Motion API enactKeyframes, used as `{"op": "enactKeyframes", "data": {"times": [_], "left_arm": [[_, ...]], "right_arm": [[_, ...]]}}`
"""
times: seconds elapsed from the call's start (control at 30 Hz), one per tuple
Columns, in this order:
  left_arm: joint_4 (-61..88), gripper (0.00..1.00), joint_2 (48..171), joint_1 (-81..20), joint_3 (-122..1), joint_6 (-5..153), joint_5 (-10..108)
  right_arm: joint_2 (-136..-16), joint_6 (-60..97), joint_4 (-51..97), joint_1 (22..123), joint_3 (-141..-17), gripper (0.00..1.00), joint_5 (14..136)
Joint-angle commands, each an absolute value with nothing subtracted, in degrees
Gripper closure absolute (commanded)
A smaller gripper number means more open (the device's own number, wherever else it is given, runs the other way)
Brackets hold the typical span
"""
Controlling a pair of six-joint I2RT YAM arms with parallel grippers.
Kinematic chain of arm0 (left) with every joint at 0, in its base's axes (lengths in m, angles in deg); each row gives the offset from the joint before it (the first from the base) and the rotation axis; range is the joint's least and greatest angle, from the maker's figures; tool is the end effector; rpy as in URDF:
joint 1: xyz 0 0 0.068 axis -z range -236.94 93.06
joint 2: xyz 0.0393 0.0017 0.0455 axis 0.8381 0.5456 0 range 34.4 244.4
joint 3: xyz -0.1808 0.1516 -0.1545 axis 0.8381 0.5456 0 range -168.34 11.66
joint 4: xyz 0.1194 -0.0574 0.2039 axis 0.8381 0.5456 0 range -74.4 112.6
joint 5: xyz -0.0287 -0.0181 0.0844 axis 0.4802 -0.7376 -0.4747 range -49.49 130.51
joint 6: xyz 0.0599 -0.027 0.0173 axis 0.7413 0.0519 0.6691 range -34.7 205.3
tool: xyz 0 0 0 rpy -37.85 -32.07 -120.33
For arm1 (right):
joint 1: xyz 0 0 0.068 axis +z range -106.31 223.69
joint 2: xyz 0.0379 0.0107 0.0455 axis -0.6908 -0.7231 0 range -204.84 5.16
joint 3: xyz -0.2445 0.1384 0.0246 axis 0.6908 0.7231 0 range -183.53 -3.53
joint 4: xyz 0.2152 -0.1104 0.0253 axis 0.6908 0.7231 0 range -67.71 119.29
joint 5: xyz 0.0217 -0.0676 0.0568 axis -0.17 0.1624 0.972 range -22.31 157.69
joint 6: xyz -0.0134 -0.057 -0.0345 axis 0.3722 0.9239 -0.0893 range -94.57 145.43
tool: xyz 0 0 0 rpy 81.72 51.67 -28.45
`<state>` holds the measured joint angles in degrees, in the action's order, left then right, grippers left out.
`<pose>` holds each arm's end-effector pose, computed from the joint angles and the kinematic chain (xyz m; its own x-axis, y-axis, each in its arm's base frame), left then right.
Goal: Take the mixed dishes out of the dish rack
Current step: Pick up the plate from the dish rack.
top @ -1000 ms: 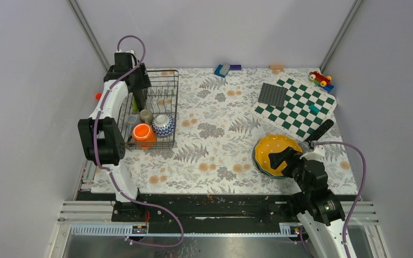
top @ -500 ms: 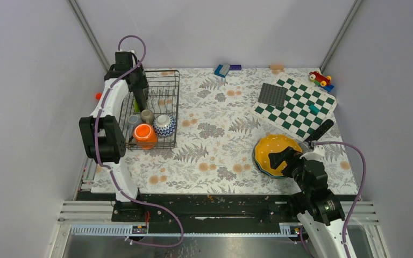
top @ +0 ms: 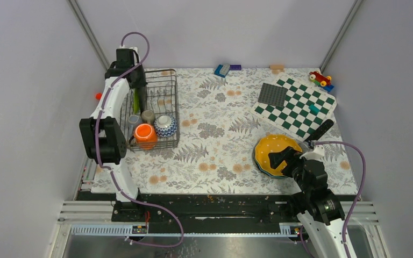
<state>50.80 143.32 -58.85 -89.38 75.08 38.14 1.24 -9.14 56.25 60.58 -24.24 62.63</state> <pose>0.4338 0.0167 0.3129 -0.6605 -0.1994 -0.7238 -0.1836 0.9777 -0.1018 0.0667 0.0153 0.2169 -0.3511 0.4840 -0.8015 -0.0118 0.8537 0.5207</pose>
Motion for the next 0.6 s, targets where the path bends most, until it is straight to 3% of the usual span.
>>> {"op": "enactKeyframes", "data": {"times": [0.0, 0.07, 0.57], "left_arm": [[50.7, 0.91, 138.5, -57.7, -92.8, 78.5, 35.0], [51.2, 1.0, 138.9, -57.8, -93.1, 78.8, 35.6], [52.2, 1.0, 137.7, -57.8, -95.3, 77.8, 39.9]], "right_arm": [[0.7, -8.9, 54.9, 60.6, -24.6, 0.01, 62.0], [0.7, -8.9, 54.9, 60.5, -24.6, 0.0, 61.9], [0.9, -8.8, 54.9, 60.6, -24.6, 0.0, 61.8]]}}
